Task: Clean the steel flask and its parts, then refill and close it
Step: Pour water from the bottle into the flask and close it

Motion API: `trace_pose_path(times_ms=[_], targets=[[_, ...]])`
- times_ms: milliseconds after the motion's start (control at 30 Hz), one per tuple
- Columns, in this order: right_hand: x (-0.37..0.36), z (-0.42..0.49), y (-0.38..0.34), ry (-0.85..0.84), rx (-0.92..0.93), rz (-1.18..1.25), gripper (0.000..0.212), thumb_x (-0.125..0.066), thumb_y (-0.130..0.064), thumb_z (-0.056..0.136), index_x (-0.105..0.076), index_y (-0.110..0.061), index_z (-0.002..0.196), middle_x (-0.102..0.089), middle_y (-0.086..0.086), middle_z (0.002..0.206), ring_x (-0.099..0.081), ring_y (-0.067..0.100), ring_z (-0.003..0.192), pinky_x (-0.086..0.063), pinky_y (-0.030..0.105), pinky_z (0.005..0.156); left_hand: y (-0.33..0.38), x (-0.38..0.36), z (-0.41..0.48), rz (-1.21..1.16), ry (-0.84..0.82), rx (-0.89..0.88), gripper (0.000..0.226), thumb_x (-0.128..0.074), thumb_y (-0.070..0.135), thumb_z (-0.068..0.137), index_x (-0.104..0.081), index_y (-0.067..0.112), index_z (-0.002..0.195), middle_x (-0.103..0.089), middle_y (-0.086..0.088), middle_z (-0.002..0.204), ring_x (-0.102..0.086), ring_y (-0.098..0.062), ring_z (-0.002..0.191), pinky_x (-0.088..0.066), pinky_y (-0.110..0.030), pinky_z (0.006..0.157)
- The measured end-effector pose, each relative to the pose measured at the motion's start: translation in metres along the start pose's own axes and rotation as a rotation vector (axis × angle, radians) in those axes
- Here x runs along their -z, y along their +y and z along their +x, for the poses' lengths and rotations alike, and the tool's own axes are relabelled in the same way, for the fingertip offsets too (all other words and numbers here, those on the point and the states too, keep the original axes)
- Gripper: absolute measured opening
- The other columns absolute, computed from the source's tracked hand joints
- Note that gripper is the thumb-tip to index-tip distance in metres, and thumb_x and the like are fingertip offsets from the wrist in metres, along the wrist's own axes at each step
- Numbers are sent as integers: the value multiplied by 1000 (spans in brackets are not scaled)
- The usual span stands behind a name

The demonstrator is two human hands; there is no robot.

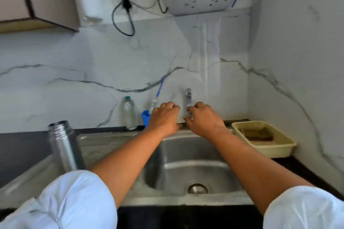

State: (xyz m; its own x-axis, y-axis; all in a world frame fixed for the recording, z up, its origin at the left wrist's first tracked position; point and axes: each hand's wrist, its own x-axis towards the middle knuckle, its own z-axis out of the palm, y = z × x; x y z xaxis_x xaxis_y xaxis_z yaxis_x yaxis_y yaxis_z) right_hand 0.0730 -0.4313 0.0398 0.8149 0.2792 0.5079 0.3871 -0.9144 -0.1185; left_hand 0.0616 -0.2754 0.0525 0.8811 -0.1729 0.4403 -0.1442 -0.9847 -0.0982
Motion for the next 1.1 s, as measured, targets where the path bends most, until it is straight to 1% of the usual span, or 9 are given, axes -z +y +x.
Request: trace_pose_path(times_ms=[167, 333, 433, 533, 667, 833, 967, 1033, 1100], targets=[[-12, 4, -98, -20, 119, 78, 50, -43, -49, 101, -53, -20, 140, -54, 13, 134, -53, 36, 122, -50, 47, 98, -93, 38, -46, 25, -55, 105, 62, -70, 43, 91, -48, 18, 143, -44, -3, 151, -40, -25, 139, -40, -43, 107], [-32, 28, -155, -91, 164, 91, 49, -44, -49, 101, -54, -18, 138, -53, 13, 129, -54, 36, 120, -51, 48, 95, -149, 28, -47, -68, -91, 298, 65, -71, 33, 93, -43, 12, 147, -43, -8, 151, -45, -30, 134, -47, -44, 103], [-53, 58, -166, -137, 153, 58, 48, -46, -50, 101, -53, -20, 138, -52, 12, 131, -54, 34, 120, -52, 48, 96, -171, -3, -22, -191, -67, 403, 62, -66, 19, 95, -39, 13, 150, -47, -11, 146, -49, -31, 130, -49, -44, 102], [-76, 98, -164, -174, 124, 75, 49, -47, -50, 101, -53, -19, 138, -53, 13, 132, -55, 35, 120, -52, 48, 96, -189, -35, 13, -274, -46, 459, 60, -66, 18, 95, -40, 13, 150, -48, -12, 143, -51, -32, 128, -49, -44, 102], [-111, 159, -157, -209, 96, 133, 51, -44, -46, 103, -48, -20, 146, -50, 14, 138, -53, 34, 125, -49, 47, 100, -215, -69, 68, -347, 6, 525, 62, -56, 9, 99, -33, 14, 156, -42, -12, 151, -47, -31, 135, -46, -43, 107], [-146, 213, -149, -250, 90, 185, 43, -39, -38, 106, -48, -19, 144, -51, 13, 134, -54, 33, 120, -50, 45, 96, -251, -107, 123, -406, -32, 574, 65, -58, 9, 98, -31, 16, 157, -42, -11, 154, -49, -31, 134, -46, -45, 108], [-155, 243, -143, -335, 116, 191, 41, -38, -27, 106, -46, -18, 145, -51, 13, 132, -54, 33, 117, -50, 44, 94, -271, -120, 150, -442, -98, 583, 77, -60, 14, 98, -18, 14, 163, -23, -5, 167, -36, -29, 147, -38, -46, 116], [-154, 254, -140, -364, 124, 183, 42, -40, -22, 104, -44, -18, 146, -51, 13, 130, -55, 33, 115, -51, 44, 91, -279, -122, 161, -462, -77, 608, 81, -58, 12, 98, -12, 15, 165, -11, -2, 172, -22, -26, 154, -32, -45, 121], [-151, 262, -138, -387, 138, 173, 45, -42, -19, 102, -43, -18, 147, -51, 13, 130, -55, 34, 115, -51, 42, 87, -284, -121, 171, -415, -118, 609, 85, -57, 13, 99, -4, 17, 165, 0, 0, 173, -8, -24, 158, -27, -46, 124]])
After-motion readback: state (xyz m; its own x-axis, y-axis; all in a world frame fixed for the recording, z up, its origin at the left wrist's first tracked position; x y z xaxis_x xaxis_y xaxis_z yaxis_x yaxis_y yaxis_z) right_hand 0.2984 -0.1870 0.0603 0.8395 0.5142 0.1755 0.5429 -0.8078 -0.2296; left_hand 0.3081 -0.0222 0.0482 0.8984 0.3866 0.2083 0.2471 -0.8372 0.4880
